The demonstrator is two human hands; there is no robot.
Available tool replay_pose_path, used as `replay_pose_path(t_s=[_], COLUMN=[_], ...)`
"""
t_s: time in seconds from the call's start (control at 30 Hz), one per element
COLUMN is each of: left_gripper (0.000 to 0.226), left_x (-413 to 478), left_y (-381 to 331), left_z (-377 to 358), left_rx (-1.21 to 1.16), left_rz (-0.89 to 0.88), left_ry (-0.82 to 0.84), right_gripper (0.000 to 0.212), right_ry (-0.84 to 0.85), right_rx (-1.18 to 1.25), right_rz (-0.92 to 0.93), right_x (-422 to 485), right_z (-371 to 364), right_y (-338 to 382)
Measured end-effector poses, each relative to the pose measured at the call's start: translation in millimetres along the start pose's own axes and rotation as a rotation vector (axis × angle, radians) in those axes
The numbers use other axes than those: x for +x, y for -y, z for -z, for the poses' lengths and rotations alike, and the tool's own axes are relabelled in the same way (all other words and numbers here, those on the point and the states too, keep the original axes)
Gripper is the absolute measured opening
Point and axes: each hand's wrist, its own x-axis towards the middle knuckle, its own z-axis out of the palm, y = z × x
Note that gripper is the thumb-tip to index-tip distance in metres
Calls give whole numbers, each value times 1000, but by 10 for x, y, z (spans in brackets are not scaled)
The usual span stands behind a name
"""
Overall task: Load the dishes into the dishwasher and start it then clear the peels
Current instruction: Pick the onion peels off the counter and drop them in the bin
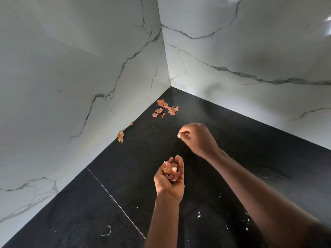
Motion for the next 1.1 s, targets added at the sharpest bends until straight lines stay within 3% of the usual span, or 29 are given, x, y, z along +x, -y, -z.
replay_pose_path(t_s=[0.1,0.4,0.5,0.73,0.93,1.1], left_gripper=[25,27,28,28,27,28], left_x=[-30,-117,-81,-63,-73,-145], left_y=[-87,-239,-255,-269,-219,-139], left_z=[-33,-3,28,5,-43,-5], left_rx=[25,83,65,54,42,63], left_rz=[-23,11,3,1,-11,-25], left_ry=[15,16,-4,12,36,49], right_gripper=[24,74,58,13,14,16], right_ry=[46,257,296,169,115,108], right_rx=[-140,-431,-451,-446,-427,-488], right_rz=[-68,68,91,79,50,160], right_x=[599,1594,1642,1354,849,242], right_z=[-181,-583,-685,-549,-369,-346], right_y=[-272,-309,-351,-396,-402,-383])
